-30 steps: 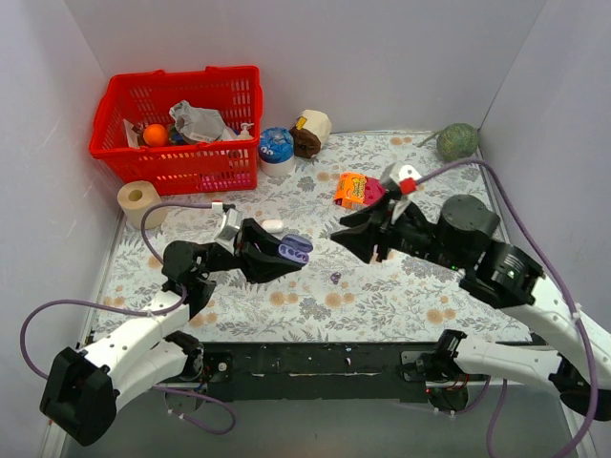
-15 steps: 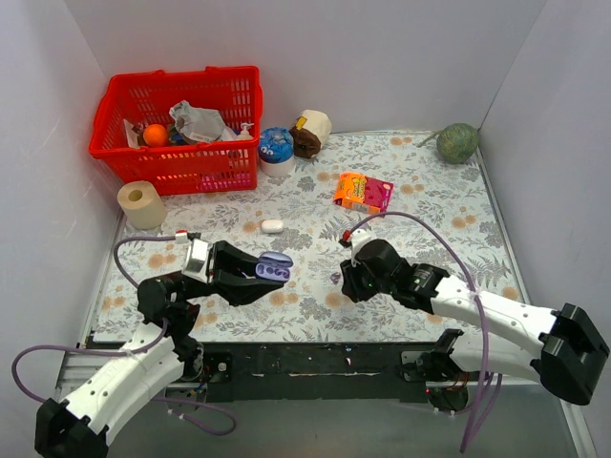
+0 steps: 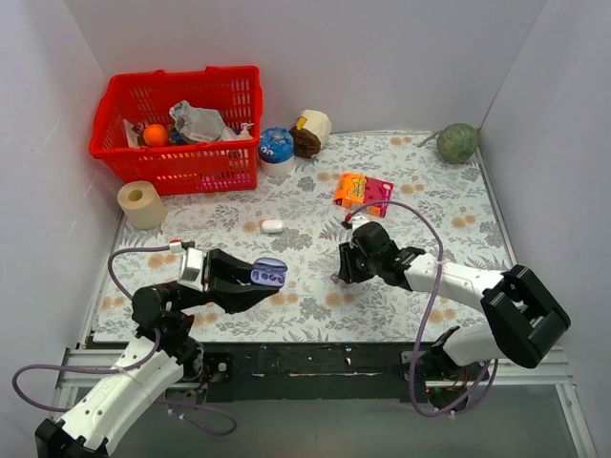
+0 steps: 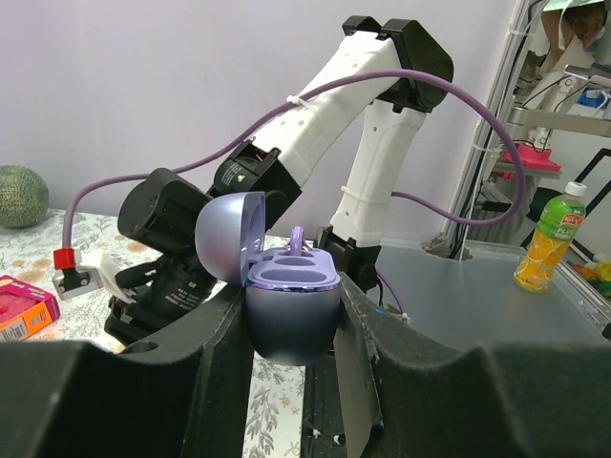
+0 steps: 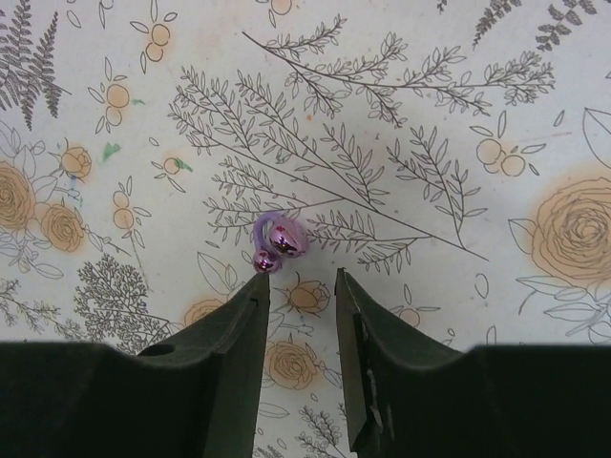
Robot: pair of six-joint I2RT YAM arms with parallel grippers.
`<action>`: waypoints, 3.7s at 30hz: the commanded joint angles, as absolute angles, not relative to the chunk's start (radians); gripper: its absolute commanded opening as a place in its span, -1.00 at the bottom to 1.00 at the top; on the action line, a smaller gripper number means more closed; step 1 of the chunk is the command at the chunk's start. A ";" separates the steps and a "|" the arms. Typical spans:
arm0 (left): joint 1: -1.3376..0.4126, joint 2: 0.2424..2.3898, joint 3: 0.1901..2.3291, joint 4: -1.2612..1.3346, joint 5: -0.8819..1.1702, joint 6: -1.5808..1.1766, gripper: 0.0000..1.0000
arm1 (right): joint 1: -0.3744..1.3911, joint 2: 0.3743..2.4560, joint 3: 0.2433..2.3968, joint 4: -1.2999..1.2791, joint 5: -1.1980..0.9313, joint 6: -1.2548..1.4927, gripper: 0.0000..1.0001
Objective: Insert the wireless bluetooth earbuds into the charging case
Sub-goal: Pick up the earbud from the center of the board.
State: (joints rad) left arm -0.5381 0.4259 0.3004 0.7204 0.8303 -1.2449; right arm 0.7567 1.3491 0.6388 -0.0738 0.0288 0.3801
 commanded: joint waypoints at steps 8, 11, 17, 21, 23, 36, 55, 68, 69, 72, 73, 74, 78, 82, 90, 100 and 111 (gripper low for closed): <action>-0.540 0.379 0.295 0.634 0.810 -1.210 -1.00 | 0.755 1.439 0.726 -0.009 -0.023 0.364 -0.06; -0.540 0.379 0.293 0.635 0.810 -1.212 -1.00 | 0.755 1.468 0.747 -0.015 -0.022 0.357 -0.03; -0.538 0.379 0.296 0.620 0.813 -1.207 -1.00 | 0.755 1.519 0.761 -0.015 -0.026 0.341 -0.04; -0.540 0.368 0.293 0.612 0.808 -1.206 -1.00 | 0.755 1.537 0.764 -0.012 -0.028 0.337 -0.08; -0.540 0.364 0.291 0.609 0.807 -1.206 -1.00 | 0.755 1.543 0.762 -0.012 -0.028 0.336 -0.11; -0.540 0.359 0.282 0.609 0.805 -1.210 -1.00 | 0.752 1.537 0.750 -0.020 -0.028 0.325 -0.49; -0.540 0.390 0.278 0.634 0.796 -1.212 -1.00 | 0.750 1.368 0.787 -0.094 -0.021 0.244 -0.97; -0.540 0.406 0.284 0.638 0.793 -1.218 -1.00 | 0.746 1.385 0.762 -0.132 0.069 0.288 -0.03; -0.540 0.407 0.284 0.638 0.793 -1.216 -1.00 | 0.733 1.397 0.764 -0.120 0.072 0.304 -0.01; -0.540 0.403 0.285 0.632 0.790 -1.215 -1.00 | 0.712 1.433 0.768 -0.092 0.063 0.321 -0.01; -0.540 0.402 0.285 0.632 0.788 -1.215 -1.00 | 0.706 1.448 0.785 -0.095 0.055 0.321 -0.01; -0.540 0.400 0.284 0.630 0.788 -1.213 -1.00 | 0.704 1.477 0.795 -0.094 0.049 0.321 -0.01; -0.540 0.390 0.278 0.621 0.787 -1.213 -1.00 | 0.706 1.535 0.811 -0.087 0.054 0.327 -0.01; -0.540 0.379 0.270 0.617 0.781 -1.213 -1.00 | 0.704 1.565 0.822 -0.083 0.057 0.333 0.01; -0.540 0.383 0.272 0.607 0.782 -1.203 -1.00 | 0.704 1.606 0.844 -0.098 0.069 0.316 -0.14; -0.541 0.376 0.265 0.609 0.779 -1.212 -1.00 | 0.704 1.563 0.824 -0.078 0.011 0.359 -0.91; -0.541 0.382 0.273 0.607 0.778 -1.212 -1.00 | 0.719 1.516 0.862 -0.009 -0.184 0.425 -0.97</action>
